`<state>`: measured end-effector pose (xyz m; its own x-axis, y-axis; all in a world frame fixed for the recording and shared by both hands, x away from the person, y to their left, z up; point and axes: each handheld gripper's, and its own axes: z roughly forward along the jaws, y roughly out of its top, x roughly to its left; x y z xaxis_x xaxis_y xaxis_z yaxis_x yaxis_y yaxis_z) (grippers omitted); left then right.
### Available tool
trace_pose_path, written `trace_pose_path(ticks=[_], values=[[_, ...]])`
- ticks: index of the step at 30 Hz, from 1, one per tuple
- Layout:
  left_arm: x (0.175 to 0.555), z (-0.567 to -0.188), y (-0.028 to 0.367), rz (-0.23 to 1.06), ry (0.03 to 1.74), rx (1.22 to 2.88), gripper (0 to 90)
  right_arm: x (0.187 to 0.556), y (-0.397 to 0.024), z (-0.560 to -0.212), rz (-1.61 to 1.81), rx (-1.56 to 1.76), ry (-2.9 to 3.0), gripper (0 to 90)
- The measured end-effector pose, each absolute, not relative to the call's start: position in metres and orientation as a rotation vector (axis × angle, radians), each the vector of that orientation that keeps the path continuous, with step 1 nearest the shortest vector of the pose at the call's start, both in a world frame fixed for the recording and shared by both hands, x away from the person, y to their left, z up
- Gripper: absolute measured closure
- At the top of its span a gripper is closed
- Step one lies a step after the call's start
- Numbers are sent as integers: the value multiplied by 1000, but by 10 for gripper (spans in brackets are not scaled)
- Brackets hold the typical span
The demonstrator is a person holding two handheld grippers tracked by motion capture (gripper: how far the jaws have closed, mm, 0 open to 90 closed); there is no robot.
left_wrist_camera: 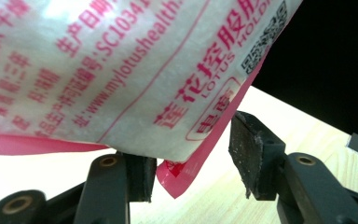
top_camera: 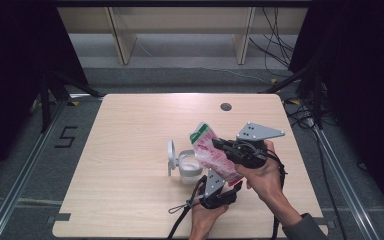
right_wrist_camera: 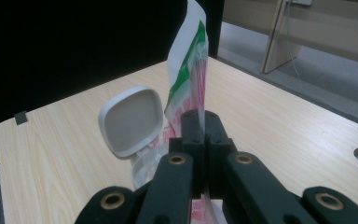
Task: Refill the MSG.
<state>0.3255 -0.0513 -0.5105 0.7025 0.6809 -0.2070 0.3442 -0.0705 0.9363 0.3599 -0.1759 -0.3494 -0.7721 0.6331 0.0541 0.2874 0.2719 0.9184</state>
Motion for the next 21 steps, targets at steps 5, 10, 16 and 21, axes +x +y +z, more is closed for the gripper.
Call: trace_pose_path(ticks=[5,10,16,21], values=[[324,-512,-52,327,857,1685,499,360,-185,-356,1550,861,2202,900],[324,-512,-48,337,892,1693,449,360,-194,-362,1606,890,2165,900],[327,-516,-48,297,923,1709,393,361,-204,-376,1667,929,2124,900],[328,-517,-48,285,959,1701,387,361,-210,-385,1687,965,2099,900]])
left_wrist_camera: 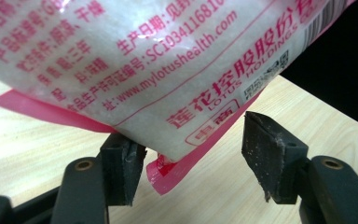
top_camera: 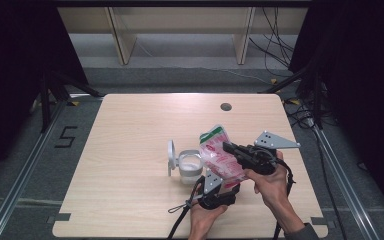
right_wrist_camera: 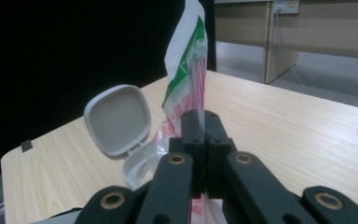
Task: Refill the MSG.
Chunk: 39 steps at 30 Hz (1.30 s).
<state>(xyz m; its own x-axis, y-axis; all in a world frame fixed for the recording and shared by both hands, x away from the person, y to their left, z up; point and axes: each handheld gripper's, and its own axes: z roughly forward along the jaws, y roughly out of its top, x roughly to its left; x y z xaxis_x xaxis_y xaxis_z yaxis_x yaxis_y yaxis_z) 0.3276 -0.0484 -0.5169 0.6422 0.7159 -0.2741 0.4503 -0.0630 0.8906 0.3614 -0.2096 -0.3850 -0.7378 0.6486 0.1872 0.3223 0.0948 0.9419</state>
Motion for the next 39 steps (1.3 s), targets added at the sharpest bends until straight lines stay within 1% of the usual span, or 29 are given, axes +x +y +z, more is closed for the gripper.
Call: trace_pose_path(ticks=[1,3,4,8,14,16,17,19,20,22,23,28,29,32,33,36,38,39], values=[[327,-516,-50,271,967,1667,382,362,-211,-385,1705,974,2099,900],[326,-515,-46,298,962,1699,379,364,-216,-388,1727,989,2060,900],[326,-514,-47,289,967,1673,378,365,-218,-388,1729,993,2055,900],[324,-513,-45,294,975,1692,348,364,-224,-394,1746,1055,2029,900],[322,-510,-41,297,974,1678,344,365,-237,-409,1744,1060,2001,900],[321,-509,-40,285,970,1660,344,364,-243,-408,1741,1060,2005,900],[320,-508,-40,291,971,1665,344,360,-244,-407,1740,1096,1999,900],[320,-508,-38,285,966,1683,338,358,-250,-410,1734,1044,1998,900],[320,-508,-37,277,963,1685,335,354,-251,-409,1750,1093,1991,900],[318,-507,-35,280,963,1698,333,352,-259,-410,1738,1074,1983,900],[317,-506,-34,276,958,1682,333,348,-262,-411,1753,1110,1969,900],[313,-501,-28,294,940,1682,331,340,-280,-417,1750,1089,1952,900],[313,-500,-27,294,926,1682,330,337,-282,-418,1775,1130,1927,900],[314,-500,-23,283,876,1754,304,336,-293,-423,1749,1120,1913,900],[312,-501,-24,277,897,1743,303,335,-295,-423,1743,1133,1919,900],[308,-502,-21,285,859,1770,310,334,-301,-427,1753,1155,1879,900],[303,-503,-20,283,882,1769,308,334,-306,-428,1729,1164,1892,900],[302,-503,-18,282,867,1774,308,333,-306,-430,1736,1184,1867,900]])
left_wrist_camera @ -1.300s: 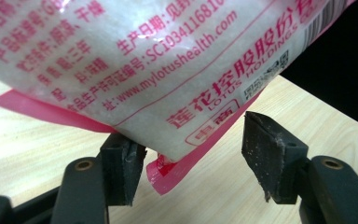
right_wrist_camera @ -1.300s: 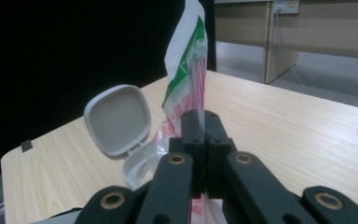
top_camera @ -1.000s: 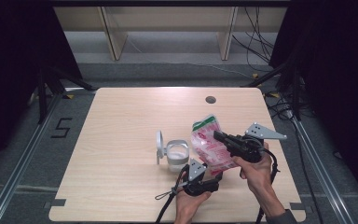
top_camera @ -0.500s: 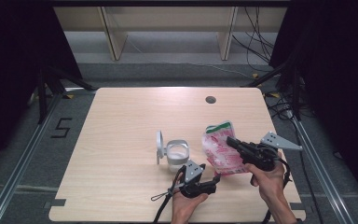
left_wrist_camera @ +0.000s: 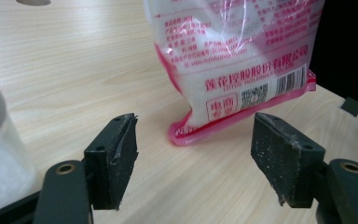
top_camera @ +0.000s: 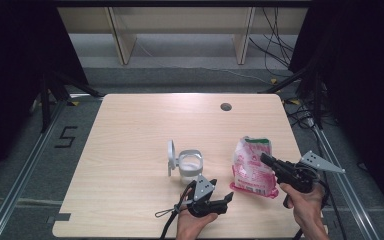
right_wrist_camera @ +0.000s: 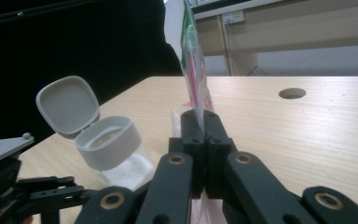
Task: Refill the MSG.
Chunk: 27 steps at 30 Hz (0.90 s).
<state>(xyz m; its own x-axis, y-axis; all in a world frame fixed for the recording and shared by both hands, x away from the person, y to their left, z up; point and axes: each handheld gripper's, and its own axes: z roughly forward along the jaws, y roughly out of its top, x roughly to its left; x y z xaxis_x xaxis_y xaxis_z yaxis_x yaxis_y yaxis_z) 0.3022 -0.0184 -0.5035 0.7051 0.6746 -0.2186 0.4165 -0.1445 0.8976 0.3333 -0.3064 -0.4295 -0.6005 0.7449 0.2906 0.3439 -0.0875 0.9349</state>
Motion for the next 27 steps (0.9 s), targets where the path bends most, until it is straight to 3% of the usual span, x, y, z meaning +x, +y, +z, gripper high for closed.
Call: trace_pose_path(ticks=[23,27], values=[[296,-488,-21,285,775,1877,314,342,-339,-457,1559,1303,1847,900],[297,-485,-21,193,758,1840,314,341,-339,-463,1563,1356,1853,900]])
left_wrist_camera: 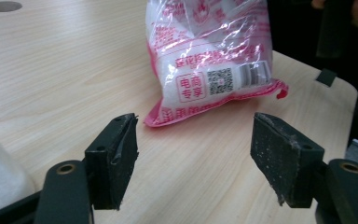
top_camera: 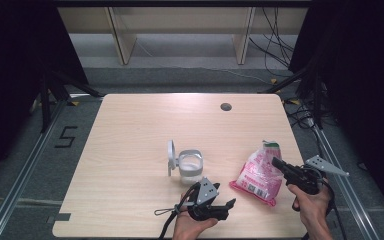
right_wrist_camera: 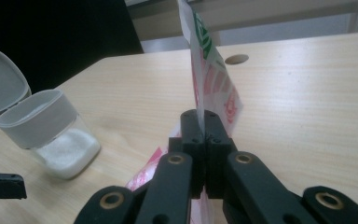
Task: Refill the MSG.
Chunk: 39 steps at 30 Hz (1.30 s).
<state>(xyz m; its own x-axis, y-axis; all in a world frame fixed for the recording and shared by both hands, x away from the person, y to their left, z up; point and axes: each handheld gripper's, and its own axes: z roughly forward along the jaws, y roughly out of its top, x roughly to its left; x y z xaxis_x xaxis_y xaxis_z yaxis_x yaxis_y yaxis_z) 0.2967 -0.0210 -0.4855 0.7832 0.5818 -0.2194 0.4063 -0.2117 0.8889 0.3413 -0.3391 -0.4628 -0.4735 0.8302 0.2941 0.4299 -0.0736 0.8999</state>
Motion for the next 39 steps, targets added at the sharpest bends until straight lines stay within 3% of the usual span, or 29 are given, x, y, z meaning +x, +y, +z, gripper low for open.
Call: trace_pose_path(ticks=[16,39], values=[[298,-477,-7,300,739,2005,321,346,-346,-474,1522,1387,1856,897],[291,-473,42,329,774,1953,323,344,-351,-480,1440,1494,1841,840]])
